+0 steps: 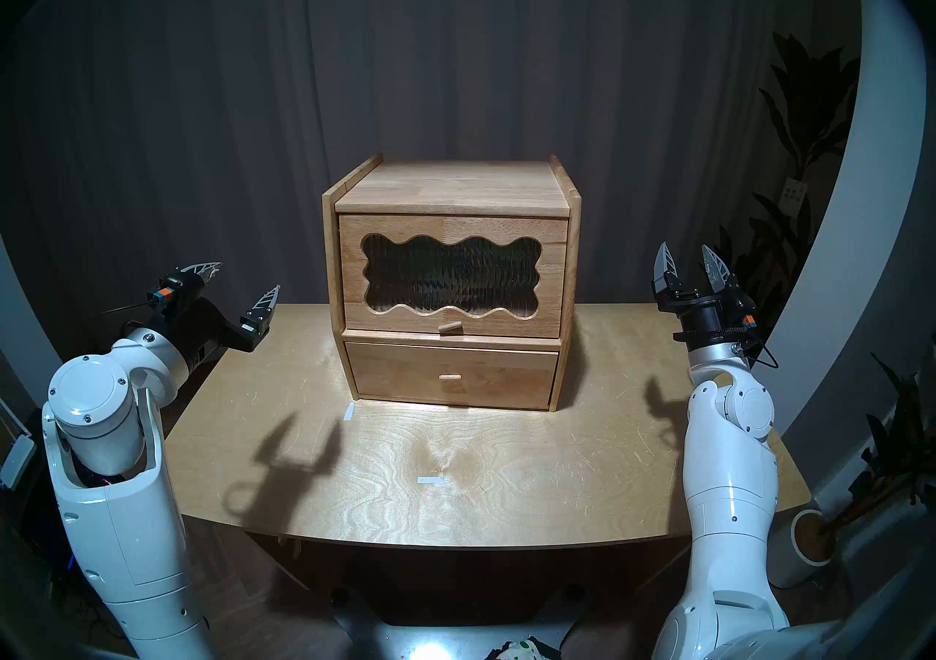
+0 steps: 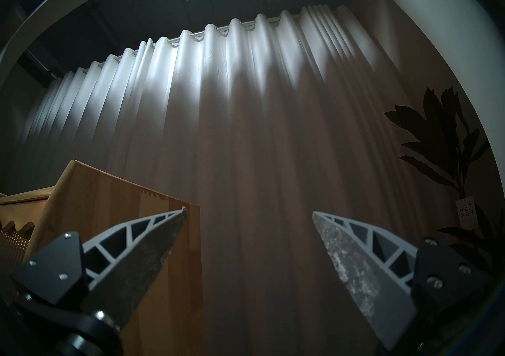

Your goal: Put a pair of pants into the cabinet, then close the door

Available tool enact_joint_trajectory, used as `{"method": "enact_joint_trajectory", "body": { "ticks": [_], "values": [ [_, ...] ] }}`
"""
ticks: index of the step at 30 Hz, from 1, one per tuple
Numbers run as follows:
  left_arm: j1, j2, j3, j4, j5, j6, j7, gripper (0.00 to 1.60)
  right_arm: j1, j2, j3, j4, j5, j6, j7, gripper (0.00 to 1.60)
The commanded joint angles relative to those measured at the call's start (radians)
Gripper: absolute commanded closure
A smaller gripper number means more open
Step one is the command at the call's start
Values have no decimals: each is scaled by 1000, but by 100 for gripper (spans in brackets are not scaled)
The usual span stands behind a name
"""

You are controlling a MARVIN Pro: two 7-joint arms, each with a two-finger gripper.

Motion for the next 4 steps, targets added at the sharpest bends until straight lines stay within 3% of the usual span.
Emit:
{"method": "enact_joint_trajectory", "body": {
  "ticks": [1,4],
  "values": [
    [-69,-2,-54,26,-138,-38,-57,0,11,14,10,-12,4,-7,4,0],
    [-86,-4,-78,47,-198,-49,-85,0,6,12,13,-7,6,-9,7,0]
  ]
}}
